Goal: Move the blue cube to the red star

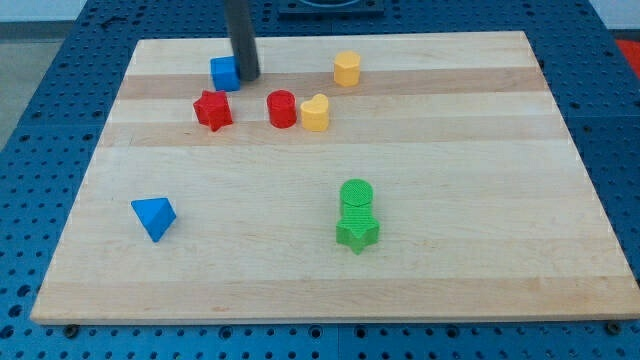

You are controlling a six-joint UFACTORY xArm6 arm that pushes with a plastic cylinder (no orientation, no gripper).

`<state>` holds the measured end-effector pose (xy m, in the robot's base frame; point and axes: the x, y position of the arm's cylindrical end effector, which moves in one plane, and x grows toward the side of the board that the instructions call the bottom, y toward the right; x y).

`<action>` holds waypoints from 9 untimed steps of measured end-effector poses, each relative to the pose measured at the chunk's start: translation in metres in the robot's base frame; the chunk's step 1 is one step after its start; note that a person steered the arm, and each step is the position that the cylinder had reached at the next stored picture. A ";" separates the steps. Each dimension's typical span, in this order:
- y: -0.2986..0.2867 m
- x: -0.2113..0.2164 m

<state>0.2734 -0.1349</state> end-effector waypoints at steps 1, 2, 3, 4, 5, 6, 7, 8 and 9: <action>-0.034 -0.001; -0.048 -0.025; -0.067 -0.032; -0.090 -0.032; -0.100 -0.024; -0.090 -0.011; -0.091 -0.022; -0.081 -0.033; -0.070 -0.030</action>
<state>0.2435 -0.2046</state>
